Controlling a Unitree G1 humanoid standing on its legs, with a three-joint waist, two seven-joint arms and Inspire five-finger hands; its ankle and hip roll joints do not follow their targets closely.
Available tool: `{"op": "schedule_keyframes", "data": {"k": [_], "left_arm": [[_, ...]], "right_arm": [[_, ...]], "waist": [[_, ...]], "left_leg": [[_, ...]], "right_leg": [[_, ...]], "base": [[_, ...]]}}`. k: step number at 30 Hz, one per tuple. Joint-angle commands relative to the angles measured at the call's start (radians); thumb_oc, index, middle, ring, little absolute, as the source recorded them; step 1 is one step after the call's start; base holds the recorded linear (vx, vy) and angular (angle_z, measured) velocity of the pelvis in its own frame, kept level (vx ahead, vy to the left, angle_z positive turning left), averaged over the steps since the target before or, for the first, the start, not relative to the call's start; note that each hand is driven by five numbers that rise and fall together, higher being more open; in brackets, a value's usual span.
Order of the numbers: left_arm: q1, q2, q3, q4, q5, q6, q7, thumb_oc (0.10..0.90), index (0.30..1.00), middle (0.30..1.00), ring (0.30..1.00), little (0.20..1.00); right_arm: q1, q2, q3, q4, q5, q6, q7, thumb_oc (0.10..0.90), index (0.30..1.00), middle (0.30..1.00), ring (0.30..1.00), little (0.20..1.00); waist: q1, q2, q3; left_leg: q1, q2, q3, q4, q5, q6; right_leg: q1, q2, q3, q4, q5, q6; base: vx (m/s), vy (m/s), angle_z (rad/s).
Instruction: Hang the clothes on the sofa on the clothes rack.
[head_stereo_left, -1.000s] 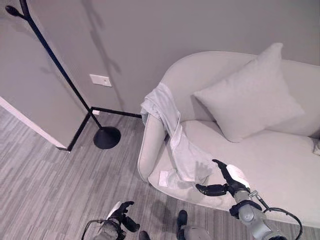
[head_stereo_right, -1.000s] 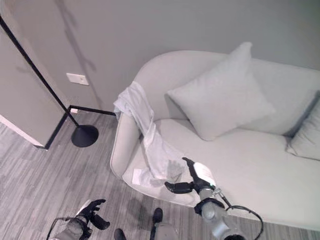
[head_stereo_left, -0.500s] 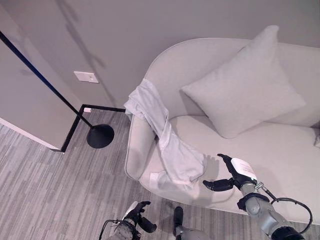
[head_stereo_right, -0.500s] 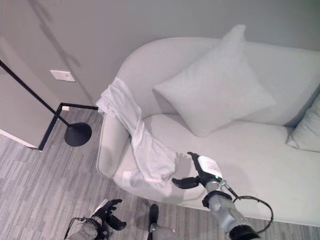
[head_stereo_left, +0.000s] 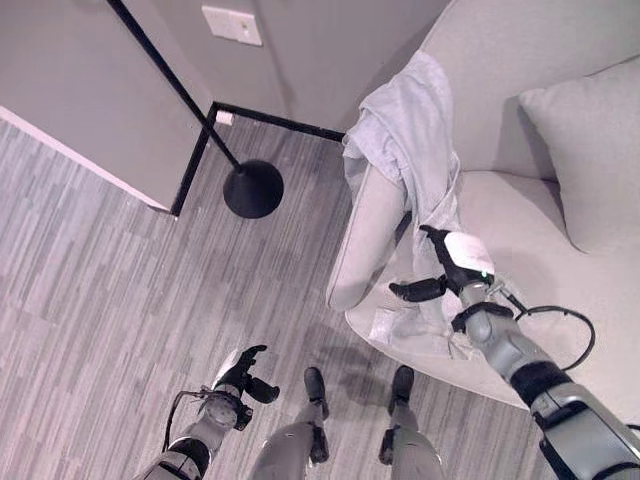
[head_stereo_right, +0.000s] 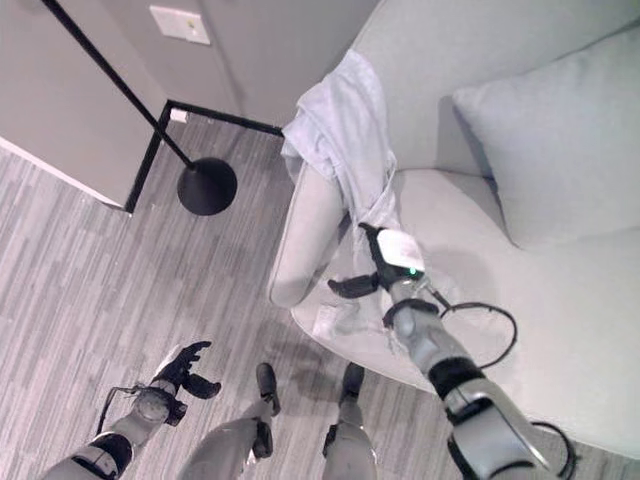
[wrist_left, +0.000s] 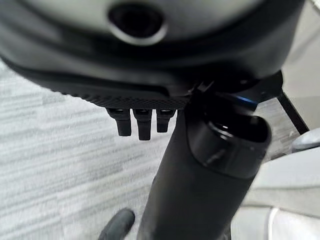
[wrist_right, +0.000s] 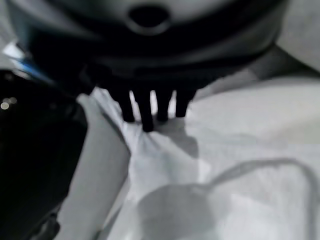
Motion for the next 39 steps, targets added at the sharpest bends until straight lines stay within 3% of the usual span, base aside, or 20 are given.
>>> {"op": "schedule_keyframes", "data": {"k": [1,2,8,14,21,28,32,39], "left_arm": [[0.02,-0.012,0.0,0.013,-0.011,-0.042,0.029,0.8,0.9,0.9,0.9,0.9],[0.018,-0.014,0.022,0.041,-0.026,-0.039,0.048,0.8,0.9,0.9,0.9,0.9],[0.037,-0.008,0.04,0.036,-0.03,-0.045,0.069,0.8,0.9,0.9,0.9,0.9],[0.067,-0.008,0.05,-0.009,-0.005,-0.047,0.086,0.8,0.9,0.9,0.9,0.9],[0.127,-0.009,0.1,-0.018,0.023,-0.018,0.09,0.8,0.9,0.9,0.9,0.9],[0.147,-0.002,0.106,-0.017,0.062,-0.017,0.099,0.8,0.9,0.9,0.9,0.9],[0.147,-0.003,0.092,-0.027,0.068,-0.023,0.102,0.8,0.9,0.9,0.9,0.9],[0.134,-0.007,0.036,-0.024,0.079,-0.036,0.103,0.8,0.9,0.9,0.9,0.9]], "right_arm": [[-0.047,-0.042,-0.027,-0.019,-0.067,0.028,-0.114,0.8,0.9,0.9,0.9,0.9],[-0.08,-0.042,-0.038,0.003,-0.09,0.055,-0.161,0.8,0.9,0.9,0.9,0.9],[-0.098,-0.049,-0.063,-0.027,-0.093,0.062,-0.204,0.8,0.9,0.9,0.9,0.9],[-0.057,-0.074,-0.131,-0.23,-0.171,0.088,-0.235,0.8,0.9,0.9,0.9,0.9],[0.191,-0.074,-0.25,-0.605,-0.263,0.072,-0.189,0.8,0.9,0.9,0.9,0.9],[0.347,-0.078,-0.293,-0.787,-0.321,0.04,-0.161,0.8,0.9,0.9,0.9,0.9],[0.359,-0.075,-0.293,-0.792,-0.319,0.039,-0.165,0.8,0.9,0.9,0.9,0.9],[0.219,-0.002,-0.24,-0.524,-0.159,0.037,-0.232,0.8,0.9,0.9,0.9,0.9]], "waist": [[-0.011,-0.035,-0.047],[-0.003,-0.03,-0.049],[0.008,-0.009,-0.052],[-0.003,0.019,-0.059],[-0.043,0.021,-0.065],[-0.075,0.01,-0.078],[-0.081,0.007,-0.079],[-0.064,0.016,-0.079]], "left_leg": [[-0.109,0.099,0.004,0.175,-0.123,-0.075],[-0.128,0.102,0.004,0.174,-0.118,-0.078],[-0.154,0.1,-0.004,0.167,-0.11,-0.077],[-0.165,0.096,-0.006,0.164,-0.112,-0.076],[-0.133,0.108,0.004,0.16,-0.122,-0.08],[-0.088,0.12,0.011,0.148,-0.118,-0.086],[-0.072,0.127,0.012,0.139,-0.11,-0.091],[-0.073,0.137,0.003,0.141,-0.099,-0.096]], "right_leg": [[0.049,-0.138,-0.024,0.018,-0.013,0.103],[0.028,-0.134,-0.018,0.008,-0.004,0.107],[-0.003,-0.132,-0.009,0.011,-0.003,0.109],[-0.021,-0.137,-0.001,0.022,-0.005,0.111],[-0.013,-0.131,0.004,0.043,-0.017,0.109],[0.011,-0.118,0.008,0.051,-0.029,0.106],[0.018,-0.111,0.011,0.051,-0.034,0.103],[0.021,-0.095,0.016,0.045,-0.041,0.092]], "base": [[0.09,-0.071,-0.04],[0.07,-0.056,-0.09],[0.08,-0.06,-0.1],[0.06,-0.031,0.02],[0.03,-0.059,0.0],[0.01,-0.065,-0.03],[0.0,-0.073,-0.1],[0.0,-0.047,-0.04]]}}
